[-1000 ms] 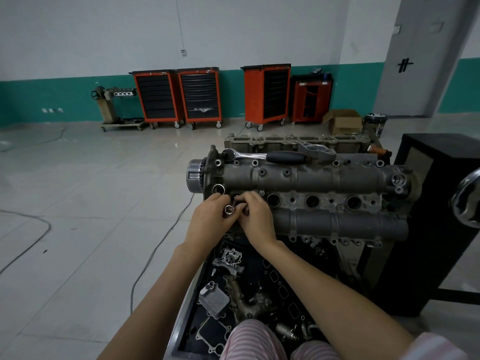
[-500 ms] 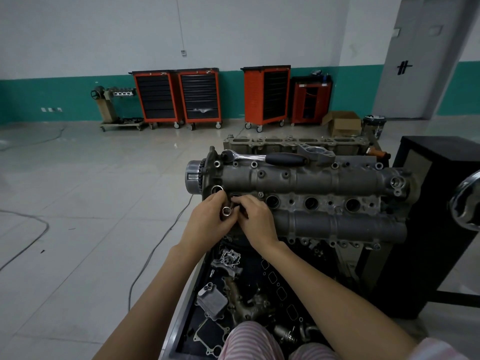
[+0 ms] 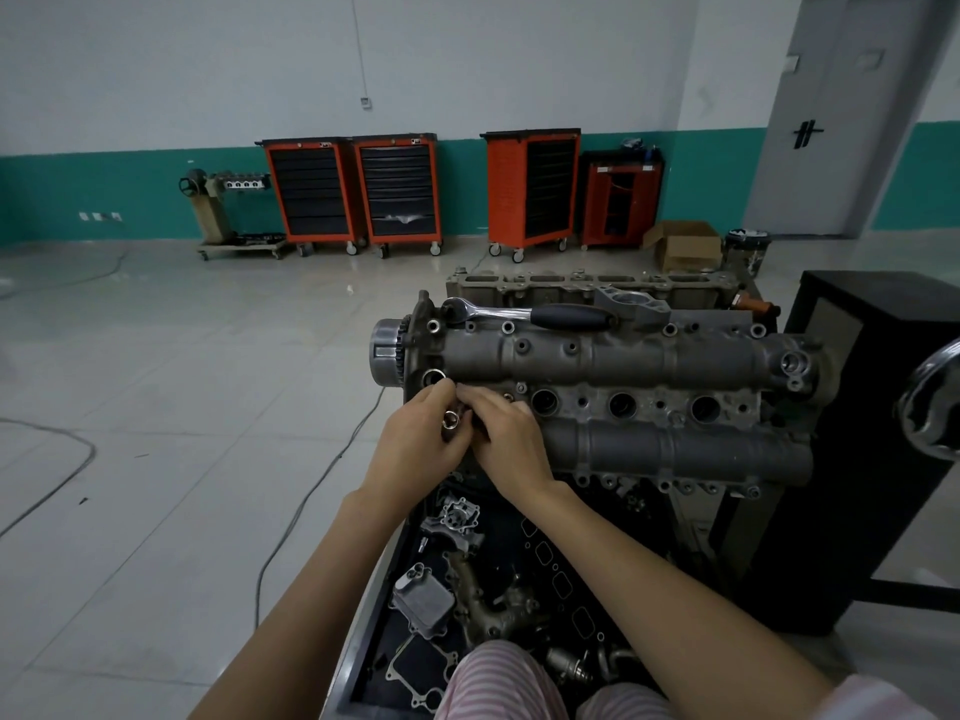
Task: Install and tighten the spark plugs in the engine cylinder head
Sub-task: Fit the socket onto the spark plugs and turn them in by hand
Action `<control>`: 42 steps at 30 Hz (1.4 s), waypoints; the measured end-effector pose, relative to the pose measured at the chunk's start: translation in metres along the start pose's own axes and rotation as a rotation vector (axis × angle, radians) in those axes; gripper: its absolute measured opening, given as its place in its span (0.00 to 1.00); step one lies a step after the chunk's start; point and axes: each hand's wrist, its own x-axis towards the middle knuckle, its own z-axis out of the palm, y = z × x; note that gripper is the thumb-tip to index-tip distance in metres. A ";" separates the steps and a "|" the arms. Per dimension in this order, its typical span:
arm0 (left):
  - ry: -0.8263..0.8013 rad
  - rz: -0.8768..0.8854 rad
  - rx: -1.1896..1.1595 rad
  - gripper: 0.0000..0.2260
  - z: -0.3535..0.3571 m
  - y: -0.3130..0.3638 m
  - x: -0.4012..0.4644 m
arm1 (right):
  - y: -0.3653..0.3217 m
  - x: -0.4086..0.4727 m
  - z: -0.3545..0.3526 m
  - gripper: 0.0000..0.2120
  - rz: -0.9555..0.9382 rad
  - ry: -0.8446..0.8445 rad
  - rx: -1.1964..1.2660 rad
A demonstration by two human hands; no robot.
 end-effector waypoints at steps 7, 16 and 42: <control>-0.025 -0.045 0.014 0.18 0.000 -0.001 0.001 | -0.004 0.003 0.001 0.06 0.136 0.081 0.055; 0.019 0.009 0.036 0.14 -0.001 0.001 -0.001 | -0.003 0.000 0.004 0.15 0.036 0.072 -0.014; 0.044 -0.053 0.043 0.14 0.003 0.002 -0.001 | -0.003 0.001 0.003 0.19 0.018 0.036 -0.010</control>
